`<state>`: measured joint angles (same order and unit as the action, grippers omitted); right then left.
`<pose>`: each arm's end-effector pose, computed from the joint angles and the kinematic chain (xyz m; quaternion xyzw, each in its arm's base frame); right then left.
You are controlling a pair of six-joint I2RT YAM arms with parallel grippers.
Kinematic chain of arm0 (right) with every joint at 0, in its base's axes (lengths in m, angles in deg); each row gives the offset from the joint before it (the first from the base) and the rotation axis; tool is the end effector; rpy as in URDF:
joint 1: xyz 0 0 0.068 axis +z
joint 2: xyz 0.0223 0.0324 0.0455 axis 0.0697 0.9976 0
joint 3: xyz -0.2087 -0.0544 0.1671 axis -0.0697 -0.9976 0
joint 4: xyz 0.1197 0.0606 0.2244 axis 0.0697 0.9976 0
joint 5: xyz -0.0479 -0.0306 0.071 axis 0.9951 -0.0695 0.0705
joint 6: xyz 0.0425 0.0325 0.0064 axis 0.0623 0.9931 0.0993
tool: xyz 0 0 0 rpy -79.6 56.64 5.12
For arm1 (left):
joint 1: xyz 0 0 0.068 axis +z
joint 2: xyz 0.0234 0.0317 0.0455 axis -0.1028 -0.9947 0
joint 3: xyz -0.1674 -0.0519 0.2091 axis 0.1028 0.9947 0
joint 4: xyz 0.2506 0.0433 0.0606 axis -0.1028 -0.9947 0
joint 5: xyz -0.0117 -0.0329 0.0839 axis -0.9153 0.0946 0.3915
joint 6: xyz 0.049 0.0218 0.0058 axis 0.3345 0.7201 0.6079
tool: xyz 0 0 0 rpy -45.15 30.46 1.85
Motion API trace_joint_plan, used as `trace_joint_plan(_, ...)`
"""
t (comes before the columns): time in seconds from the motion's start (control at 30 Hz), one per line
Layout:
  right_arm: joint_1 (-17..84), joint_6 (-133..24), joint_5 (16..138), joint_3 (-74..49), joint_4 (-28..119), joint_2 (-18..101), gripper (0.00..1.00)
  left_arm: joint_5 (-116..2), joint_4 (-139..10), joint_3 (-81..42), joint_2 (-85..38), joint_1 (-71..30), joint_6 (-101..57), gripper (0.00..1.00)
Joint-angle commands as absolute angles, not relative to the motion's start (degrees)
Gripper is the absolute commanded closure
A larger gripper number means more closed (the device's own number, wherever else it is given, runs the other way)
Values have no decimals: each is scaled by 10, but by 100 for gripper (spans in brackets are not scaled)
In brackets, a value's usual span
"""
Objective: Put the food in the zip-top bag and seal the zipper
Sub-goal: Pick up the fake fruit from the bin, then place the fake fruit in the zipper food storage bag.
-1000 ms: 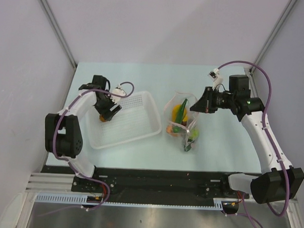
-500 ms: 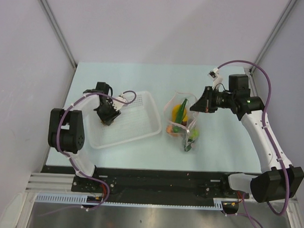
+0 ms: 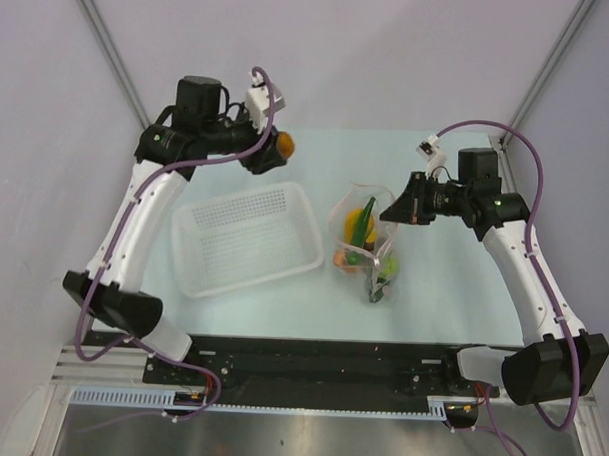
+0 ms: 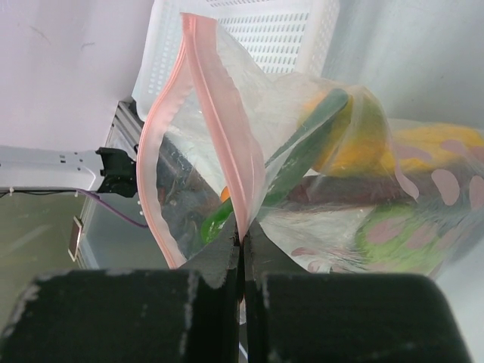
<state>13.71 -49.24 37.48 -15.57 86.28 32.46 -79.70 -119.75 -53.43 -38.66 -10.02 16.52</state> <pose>0.2481 0.0688 0.3651 -0.1511 0.8357 0.4263 0.3115 0.3107 -0.1077 0.4341 0.4237 0.7644 -0.2001 0.4428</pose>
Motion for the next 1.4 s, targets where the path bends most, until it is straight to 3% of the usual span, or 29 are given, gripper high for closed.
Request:
trace_joint_plan(0.0, 141, -480, 378, -150, 829, 313, 100, -887, -1127, -572, -334, -200, -28, 54)
trace_joint_plan(0.23, 141, -500, 345, -149, 834, 307, 100, -886, -1082, -550, -370, -345, -28, 57)
trace_joint_plan(0.5, 139, -507, 324, -148, 835, 296, 100, -830, -1078, -522, -438, -403, -9, 53)
trace_joint_plan(0.6, 136, -515, 304, -150, 834, 290, 100, -819, -1103, -537, -459, -407, 4, 32)
trace_joint_plan(0.63, 135, -516, 301, -149, 834, 290, 100, -821, -1117, -548, -462, -407, 17, 9)
trace_joint_plan(0.67, 133, -519, 295, -149, 835, 289, 100, -823, -1128, -556, -461, -407, 31, 1)
trace_joint_plan(0.87, 125, -538, 258, -146, 837, 291, 100, -876, -1194, -579, -383, -385, 201, 0)
trace_joint_plan(1.07, 131, -544, 240, -140, 828, 296, 100, -918, -1288, -516, -332, -395, 446, 3)
trace_joint_plan(1.37, 167, -638, 241, -117, 905, 302, 100, -813, -1236, -429, -330, -477, 551, 15)
